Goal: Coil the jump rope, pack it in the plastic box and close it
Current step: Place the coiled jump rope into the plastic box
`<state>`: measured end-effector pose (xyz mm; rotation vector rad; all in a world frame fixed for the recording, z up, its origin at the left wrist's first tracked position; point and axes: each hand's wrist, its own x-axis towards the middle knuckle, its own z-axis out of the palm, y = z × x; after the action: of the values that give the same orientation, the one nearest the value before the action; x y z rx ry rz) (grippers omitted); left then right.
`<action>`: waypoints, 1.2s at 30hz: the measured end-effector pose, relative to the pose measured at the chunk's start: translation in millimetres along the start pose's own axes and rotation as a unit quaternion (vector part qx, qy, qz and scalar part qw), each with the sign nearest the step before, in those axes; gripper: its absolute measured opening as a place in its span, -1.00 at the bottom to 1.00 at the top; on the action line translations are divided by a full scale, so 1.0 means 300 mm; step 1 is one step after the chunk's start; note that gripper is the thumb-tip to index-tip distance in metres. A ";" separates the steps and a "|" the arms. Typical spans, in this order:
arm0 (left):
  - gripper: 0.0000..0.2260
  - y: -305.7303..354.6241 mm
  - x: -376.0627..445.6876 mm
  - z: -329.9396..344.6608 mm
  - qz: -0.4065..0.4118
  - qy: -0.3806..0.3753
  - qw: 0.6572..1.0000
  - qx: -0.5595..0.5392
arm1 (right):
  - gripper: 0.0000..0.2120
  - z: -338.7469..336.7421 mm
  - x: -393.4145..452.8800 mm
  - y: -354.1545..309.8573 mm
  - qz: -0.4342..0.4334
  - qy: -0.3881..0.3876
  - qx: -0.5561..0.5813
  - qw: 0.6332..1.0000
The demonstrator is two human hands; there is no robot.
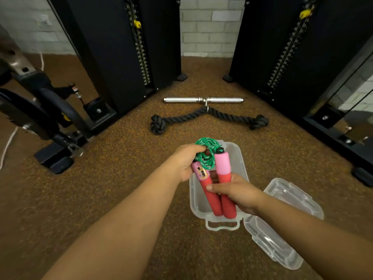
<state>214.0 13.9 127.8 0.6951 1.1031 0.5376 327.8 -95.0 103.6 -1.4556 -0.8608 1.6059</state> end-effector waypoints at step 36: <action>-0.68 -0.483 0.687 0.032 -0.013 0.160 0.950 0.269 | -0.64 -0.201 0.432 0.415 0.166 0.214 -0.276 0.922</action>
<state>305.4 58.3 -102.8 1.0893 1.5890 0.3291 370.1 -38.4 -72.4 -2.3543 -0.8735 1.2288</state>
